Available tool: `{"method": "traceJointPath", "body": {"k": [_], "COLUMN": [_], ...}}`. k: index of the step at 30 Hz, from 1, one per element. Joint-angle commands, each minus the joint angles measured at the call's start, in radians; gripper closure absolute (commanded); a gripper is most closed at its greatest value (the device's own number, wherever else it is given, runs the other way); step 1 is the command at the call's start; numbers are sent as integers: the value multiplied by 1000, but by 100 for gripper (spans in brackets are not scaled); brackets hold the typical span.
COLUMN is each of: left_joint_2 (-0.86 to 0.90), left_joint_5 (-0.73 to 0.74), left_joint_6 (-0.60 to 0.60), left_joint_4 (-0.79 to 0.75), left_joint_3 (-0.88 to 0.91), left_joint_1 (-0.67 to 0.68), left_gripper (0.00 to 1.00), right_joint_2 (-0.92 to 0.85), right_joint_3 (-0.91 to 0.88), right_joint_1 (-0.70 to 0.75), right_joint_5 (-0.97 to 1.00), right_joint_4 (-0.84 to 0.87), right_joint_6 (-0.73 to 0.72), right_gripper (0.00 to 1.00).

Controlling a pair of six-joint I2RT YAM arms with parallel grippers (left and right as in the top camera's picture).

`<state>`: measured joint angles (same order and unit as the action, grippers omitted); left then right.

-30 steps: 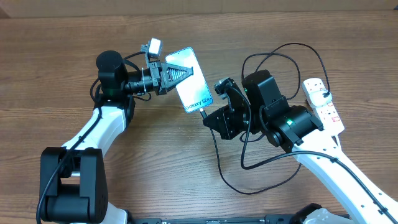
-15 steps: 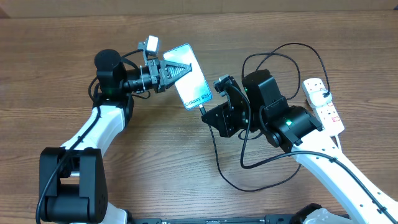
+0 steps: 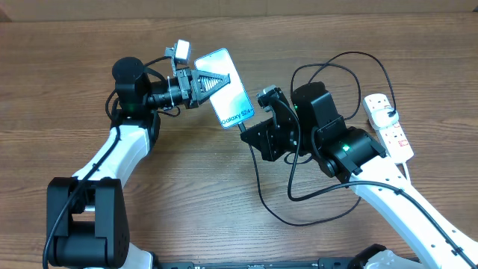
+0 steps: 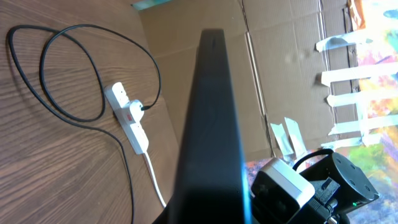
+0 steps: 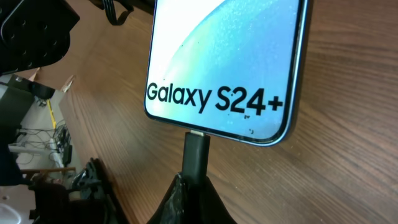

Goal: Plug charger to phone and switch on socket
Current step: 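Push the plug up into the phone port with the right gripper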

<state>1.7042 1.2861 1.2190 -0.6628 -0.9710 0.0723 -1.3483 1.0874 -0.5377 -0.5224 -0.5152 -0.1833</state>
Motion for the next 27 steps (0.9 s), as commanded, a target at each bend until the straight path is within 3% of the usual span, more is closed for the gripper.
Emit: {"method": "traceJointPath", "body": {"k": [1, 11, 27], "left_joint_2": [4, 4, 4], "left_joint_5": [249, 238, 199], "left_joint_6": [-90, -125, -134], "left_joint_4": [8, 8, 8], "left_joint_3": [22, 28, 36], "left_joint_1": [74, 80, 78], "left_gripper": [96, 96, 96], "right_joint_2": [11, 11, 11], "right_joint_3": [46, 46, 46], "right_joint_1": [9, 9, 9], "right_joint_5": [59, 59, 62], "right_joint_4": [132, 242, 241], "right_joint_6": [5, 5, -19], "right_gripper": [96, 96, 96]}}
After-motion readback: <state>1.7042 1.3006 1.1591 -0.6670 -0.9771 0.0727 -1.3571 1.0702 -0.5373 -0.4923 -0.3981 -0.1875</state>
